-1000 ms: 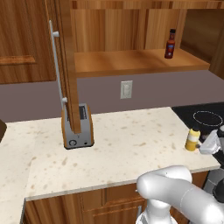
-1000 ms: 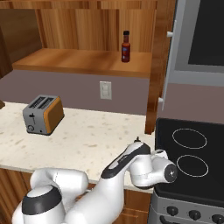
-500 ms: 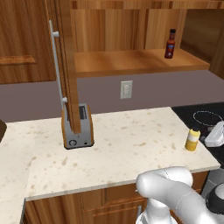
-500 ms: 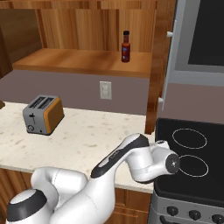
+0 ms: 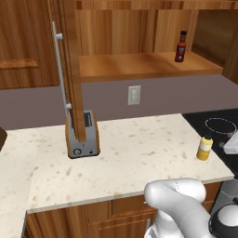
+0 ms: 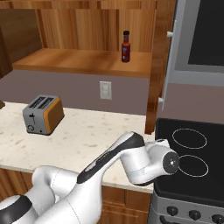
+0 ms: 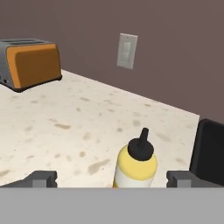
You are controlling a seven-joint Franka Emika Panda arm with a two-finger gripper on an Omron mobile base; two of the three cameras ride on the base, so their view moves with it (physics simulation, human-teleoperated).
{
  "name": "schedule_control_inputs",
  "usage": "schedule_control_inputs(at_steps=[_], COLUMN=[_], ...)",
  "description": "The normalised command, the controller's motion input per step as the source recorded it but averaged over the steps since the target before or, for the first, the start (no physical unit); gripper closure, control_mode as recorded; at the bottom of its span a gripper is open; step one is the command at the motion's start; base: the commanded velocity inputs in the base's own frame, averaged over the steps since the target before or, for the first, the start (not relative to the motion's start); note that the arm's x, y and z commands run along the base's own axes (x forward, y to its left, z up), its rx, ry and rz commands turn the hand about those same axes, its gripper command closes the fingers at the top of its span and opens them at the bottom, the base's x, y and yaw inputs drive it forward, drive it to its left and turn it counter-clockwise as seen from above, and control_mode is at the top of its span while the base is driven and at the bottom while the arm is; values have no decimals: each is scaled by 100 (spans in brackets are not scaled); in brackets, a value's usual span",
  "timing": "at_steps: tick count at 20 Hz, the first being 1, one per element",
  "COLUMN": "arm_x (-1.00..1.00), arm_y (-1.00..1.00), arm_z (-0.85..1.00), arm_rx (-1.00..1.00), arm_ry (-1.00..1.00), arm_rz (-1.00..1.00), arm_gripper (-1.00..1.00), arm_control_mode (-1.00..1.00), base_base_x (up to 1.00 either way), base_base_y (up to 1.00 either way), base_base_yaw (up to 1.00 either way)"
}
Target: Take 2 condiments from the cabinet and move them on the counter near the stove.Make sure the condiments are lined up with each other, next to each other.
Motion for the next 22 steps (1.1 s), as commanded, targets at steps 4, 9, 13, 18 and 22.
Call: schedule_control_inputs(at_steps=[4, 9, 13, 18, 22], arm_x=[0, 0, 0, 0, 0], arm_y=[35, 34, 40, 35, 27], arm_z=[29, 26, 28, 28, 41], arm_rx=[0, 0, 0, 0, 0], arm_ry=[2, 2, 5, 4, 5], arm_rz=[-13, -14, -14, -14, -14], arm_gripper=[-100, -100, -100, -100, -100], arm_control_mode=[-100, -100, -100, -100, -100], base_base_x=[0, 0, 0, 0, 0], base_base_y=[0, 0, 0, 0, 0], base_base_yaw=[0, 0, 0, 0, 0])
